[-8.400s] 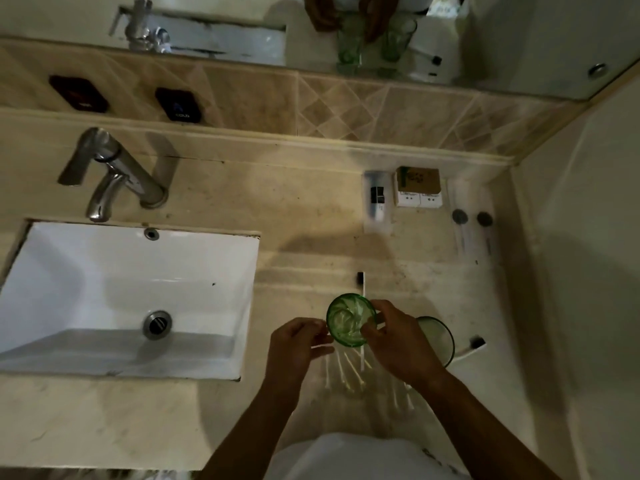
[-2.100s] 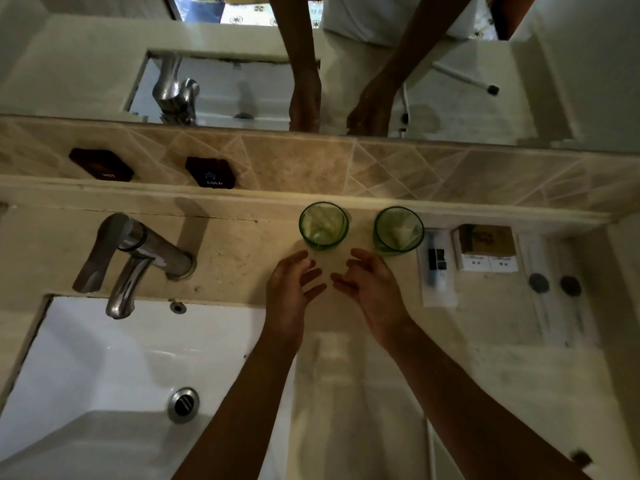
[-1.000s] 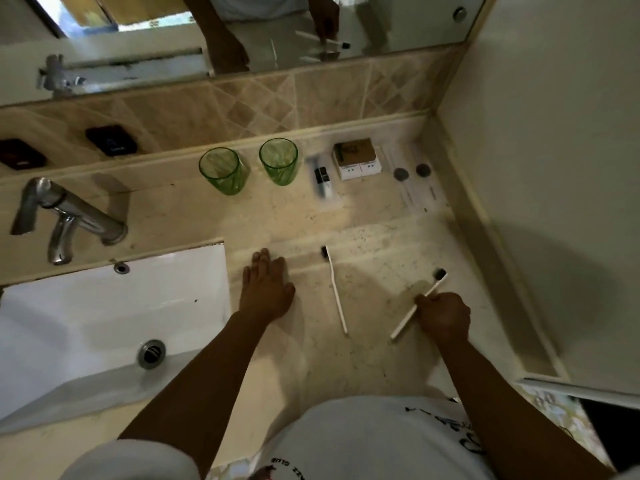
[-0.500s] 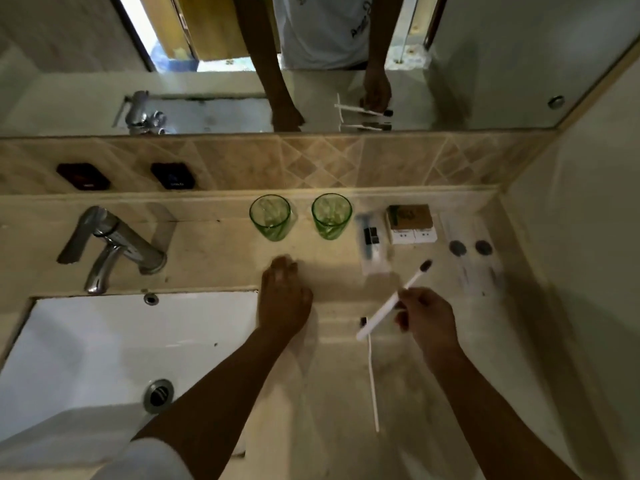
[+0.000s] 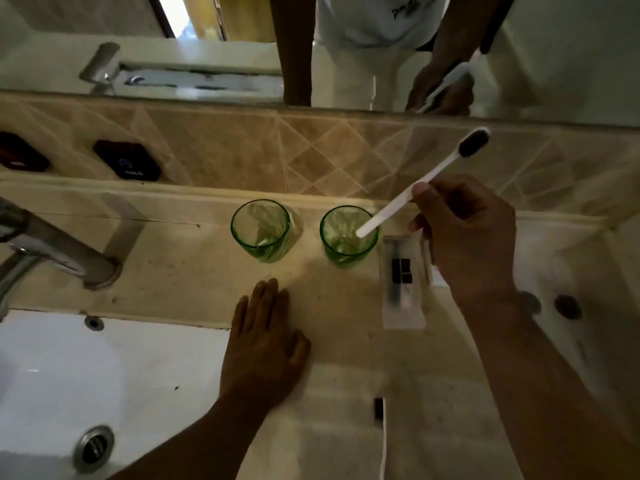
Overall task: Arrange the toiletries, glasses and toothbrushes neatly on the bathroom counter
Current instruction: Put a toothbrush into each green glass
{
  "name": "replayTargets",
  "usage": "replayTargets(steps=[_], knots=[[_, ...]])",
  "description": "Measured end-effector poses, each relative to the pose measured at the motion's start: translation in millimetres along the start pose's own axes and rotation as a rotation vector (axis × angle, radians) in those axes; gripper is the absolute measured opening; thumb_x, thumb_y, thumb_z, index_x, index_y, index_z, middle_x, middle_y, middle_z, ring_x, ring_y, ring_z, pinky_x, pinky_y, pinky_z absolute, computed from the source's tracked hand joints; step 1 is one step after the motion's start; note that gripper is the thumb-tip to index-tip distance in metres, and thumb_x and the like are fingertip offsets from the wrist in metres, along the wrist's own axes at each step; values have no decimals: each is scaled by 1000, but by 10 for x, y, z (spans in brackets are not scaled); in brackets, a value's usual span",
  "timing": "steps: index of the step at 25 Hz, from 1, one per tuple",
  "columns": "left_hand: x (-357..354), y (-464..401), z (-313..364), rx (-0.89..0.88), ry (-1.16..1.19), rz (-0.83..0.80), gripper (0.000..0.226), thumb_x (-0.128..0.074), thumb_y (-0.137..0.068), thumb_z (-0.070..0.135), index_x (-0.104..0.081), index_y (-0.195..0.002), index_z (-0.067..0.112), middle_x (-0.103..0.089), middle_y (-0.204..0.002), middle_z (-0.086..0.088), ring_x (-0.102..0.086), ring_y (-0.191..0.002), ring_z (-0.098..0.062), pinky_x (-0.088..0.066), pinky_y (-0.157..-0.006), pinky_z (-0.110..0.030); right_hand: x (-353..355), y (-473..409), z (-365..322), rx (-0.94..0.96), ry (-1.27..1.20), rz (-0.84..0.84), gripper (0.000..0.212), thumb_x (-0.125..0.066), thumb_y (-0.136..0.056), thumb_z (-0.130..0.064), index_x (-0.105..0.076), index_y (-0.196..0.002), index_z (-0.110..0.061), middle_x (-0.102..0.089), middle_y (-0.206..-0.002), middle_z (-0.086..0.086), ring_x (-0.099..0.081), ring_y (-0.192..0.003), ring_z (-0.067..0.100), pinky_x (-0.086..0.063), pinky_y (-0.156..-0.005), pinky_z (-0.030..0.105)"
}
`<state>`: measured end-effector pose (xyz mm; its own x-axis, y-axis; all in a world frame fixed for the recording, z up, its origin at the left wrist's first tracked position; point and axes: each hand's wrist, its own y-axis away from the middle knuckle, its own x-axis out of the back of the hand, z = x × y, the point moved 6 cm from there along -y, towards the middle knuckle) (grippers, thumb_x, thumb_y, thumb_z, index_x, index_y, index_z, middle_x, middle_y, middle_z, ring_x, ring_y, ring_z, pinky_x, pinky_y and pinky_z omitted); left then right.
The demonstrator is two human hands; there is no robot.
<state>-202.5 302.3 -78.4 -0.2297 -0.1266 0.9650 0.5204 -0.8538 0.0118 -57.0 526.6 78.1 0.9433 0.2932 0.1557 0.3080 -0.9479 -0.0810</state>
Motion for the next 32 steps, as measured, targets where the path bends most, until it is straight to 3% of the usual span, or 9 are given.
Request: replayTargets(steps=[6, 11, 15, 20, 26, 30, 32], knots=[[39, -9, -2, 14, -11, -13, 74, -34, -93, 54, -25, -156, 16, -13, -166, -5, -2, -154, -16, -7, -123, -40, -431, -117, 385, 7, 126, -102, 3, -73, -87, -27, -76, -90, -26, -73, -73, -8, -67, -63, 9, -54, -65, 24], [45, -15, 4, 17, 6, -2, 75, -36, -92, 54, -26, -155, 16, -15, -166, -5, -3, -154, -17, -7, -123, -39, -513, -197, 571, -3, 182, -109, 6, -75, -85, -32, -75, -90, -30, -74, -88, -8, -69, -81, 10, -54, -76, 23], [45, -17, 4, 22, 21, 6, 75, -38, -91, 54, -27, -155, 16, -15, -166, -4, -2, -154, -15, -6, -123, -38, -508, -284, 604, -14, 209, -114, 9, -75, -85, -33, -77, -91, -27, -74, -84, -6, -68, -78, 10, -55, -76, 26], [27, -6, -10, 25, 24, 7, 78, -37, -91, 56, -21, -157, 17, -12, -166, -3, 0, -154, -16, -6, -123, -37, -512, -304, 490, 149, 396, -124, 15, -72, -86, -36, -77, -94, -25, -72, -82, -8, -64, -74, 6, -50, -73, 18], [13, -1, -12, 22, 23, 5, 77, -38, -91, 55, -23, -156, 17, -13, -166, -3, 0, -154, -15, -8, -123, -38, -473, -356, 457, 107, 346, -107, 9, -73, -86, -29, -75, -87, -20, -68, -72, -13, -62, -67, -3, -45, -66, 8], [9, -9, -21, 28, 29, 6, 78, -37, -91, 56, -20, -157, 18, -12, -167, -2, 1, -154, -14, -7, -123, -38, -444, -371, 469, 81, 332, -65, 14, -73, -86, -33, -75, -82, -20, -71, -70, -10, -66, -64, 6, -50, -67, 20], [8, -7, -16, 29, 37, 7, 78, -36, -91, 56, -20, -157, 19, -11, -167, -1, 2, -154, -14, -7, -123, -38, -400, -351, 506, 45, 320, -1, 17, -75, -84, -35, -73, -81, -18, -70, -69, -9, -66, -61, 5, -47, -64, 13]])
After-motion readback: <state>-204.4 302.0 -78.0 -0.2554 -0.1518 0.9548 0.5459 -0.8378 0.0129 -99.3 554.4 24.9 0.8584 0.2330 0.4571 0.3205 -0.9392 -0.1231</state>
